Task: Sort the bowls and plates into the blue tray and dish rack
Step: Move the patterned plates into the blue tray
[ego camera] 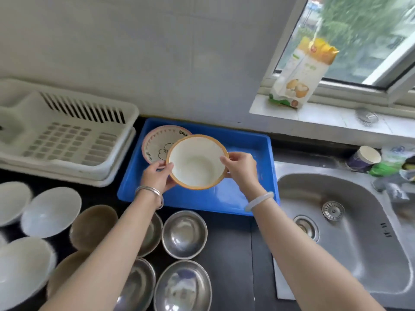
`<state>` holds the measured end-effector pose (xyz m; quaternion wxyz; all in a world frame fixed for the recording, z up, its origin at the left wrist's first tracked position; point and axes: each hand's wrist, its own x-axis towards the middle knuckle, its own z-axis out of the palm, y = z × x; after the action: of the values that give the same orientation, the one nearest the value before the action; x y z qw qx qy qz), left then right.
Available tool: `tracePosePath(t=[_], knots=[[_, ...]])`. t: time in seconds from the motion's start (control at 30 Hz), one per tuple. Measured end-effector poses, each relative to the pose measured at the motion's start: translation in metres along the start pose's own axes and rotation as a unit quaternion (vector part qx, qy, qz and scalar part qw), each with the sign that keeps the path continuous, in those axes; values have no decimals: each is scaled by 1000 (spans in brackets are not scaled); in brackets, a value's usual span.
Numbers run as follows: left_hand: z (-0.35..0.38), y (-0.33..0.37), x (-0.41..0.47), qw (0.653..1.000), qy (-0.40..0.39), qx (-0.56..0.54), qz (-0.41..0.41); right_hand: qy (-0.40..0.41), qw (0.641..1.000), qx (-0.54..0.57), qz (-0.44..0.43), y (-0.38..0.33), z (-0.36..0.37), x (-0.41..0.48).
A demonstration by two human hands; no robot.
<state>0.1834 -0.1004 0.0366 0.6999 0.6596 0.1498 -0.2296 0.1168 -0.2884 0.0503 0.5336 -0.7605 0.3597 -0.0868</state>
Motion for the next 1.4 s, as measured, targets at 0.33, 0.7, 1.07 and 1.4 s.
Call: tracePosePath(t=[0.33,0.7,1.07,1.4], knots=[[-19,21,94,991,93,84,53,-7,999,-41,11,-28,82,75],[-30,15,138,976,92,193,39,-18,995,-91,25,-19,123,99],[-28,3,145,968,117,218,49,-28,994,-108,5,-11,131,102],[-33,0,126,992,88,75,40,-43,998,-50,15,-13,112,78]])
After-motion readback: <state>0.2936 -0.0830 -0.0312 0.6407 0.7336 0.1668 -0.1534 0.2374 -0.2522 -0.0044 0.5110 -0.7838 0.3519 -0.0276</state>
